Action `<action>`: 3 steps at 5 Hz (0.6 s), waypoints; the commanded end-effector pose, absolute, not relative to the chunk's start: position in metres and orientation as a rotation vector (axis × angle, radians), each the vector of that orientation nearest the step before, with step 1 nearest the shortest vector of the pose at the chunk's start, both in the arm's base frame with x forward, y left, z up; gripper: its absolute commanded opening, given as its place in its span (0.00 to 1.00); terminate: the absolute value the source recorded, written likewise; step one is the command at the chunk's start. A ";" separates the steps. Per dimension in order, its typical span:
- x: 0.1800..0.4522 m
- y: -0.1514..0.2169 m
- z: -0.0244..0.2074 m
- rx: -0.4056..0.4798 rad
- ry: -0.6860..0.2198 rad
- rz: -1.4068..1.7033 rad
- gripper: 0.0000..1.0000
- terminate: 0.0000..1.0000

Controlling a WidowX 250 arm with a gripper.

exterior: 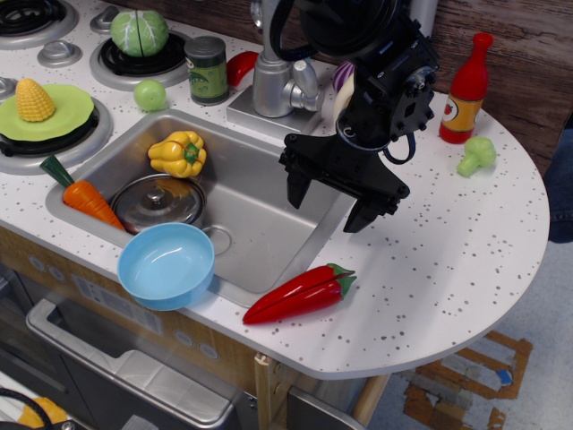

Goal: Put pear in bowl

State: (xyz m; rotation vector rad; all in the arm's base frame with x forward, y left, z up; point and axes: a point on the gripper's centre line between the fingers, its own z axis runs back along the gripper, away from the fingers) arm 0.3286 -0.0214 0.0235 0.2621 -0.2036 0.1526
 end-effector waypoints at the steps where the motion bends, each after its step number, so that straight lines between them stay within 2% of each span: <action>1: 0.329 -0.021 0.023 0.262 -0.204 0.153 1.00 0.00; 2: 0.344 0.002 0.028 0.322 -0.252 0.188 1.00 0.00; 3: 0.365 0.049 0.049 0.387 -0.320 0.321 1.00 0.00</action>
